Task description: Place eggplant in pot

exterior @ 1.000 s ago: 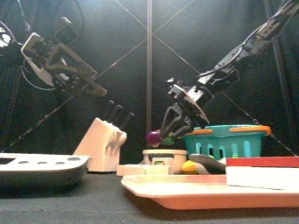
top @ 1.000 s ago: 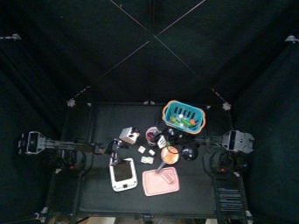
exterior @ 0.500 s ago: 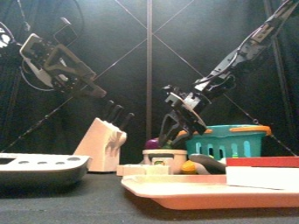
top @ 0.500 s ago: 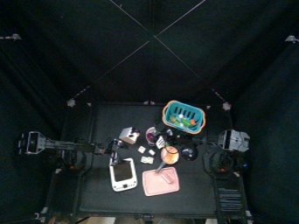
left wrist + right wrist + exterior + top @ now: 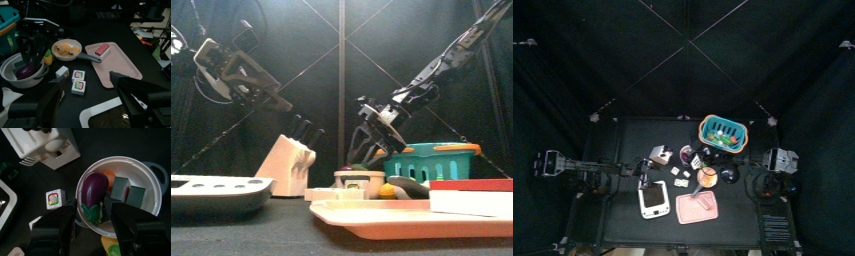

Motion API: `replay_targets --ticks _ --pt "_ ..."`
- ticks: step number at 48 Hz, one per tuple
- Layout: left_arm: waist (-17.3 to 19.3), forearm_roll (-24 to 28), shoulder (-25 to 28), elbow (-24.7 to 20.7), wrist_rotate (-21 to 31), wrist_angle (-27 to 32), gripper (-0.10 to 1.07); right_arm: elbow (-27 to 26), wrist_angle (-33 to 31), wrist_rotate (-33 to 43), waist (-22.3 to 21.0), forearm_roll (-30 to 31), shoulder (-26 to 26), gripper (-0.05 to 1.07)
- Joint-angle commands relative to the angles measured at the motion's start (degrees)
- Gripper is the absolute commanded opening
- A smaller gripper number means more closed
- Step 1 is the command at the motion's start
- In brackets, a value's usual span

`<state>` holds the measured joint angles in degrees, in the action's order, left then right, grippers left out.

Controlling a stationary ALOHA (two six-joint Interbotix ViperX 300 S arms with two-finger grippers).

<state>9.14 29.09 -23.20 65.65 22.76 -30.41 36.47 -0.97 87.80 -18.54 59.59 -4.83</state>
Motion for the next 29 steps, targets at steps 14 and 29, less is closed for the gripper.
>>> replay_targets --ticks 14,29 --pt "0.2 -0.1 -0.2 -0.4 0.1 -0.2 1.02 -1.0 -2.2 0.0 0.1 -0.2 4.5 0.84" --pt "0.2 -0.1 -0.2 -0.4 0.1 -0.2 1.02 -0.9 -2.1 0.1 1.1 -0.3 6.2 0.84"
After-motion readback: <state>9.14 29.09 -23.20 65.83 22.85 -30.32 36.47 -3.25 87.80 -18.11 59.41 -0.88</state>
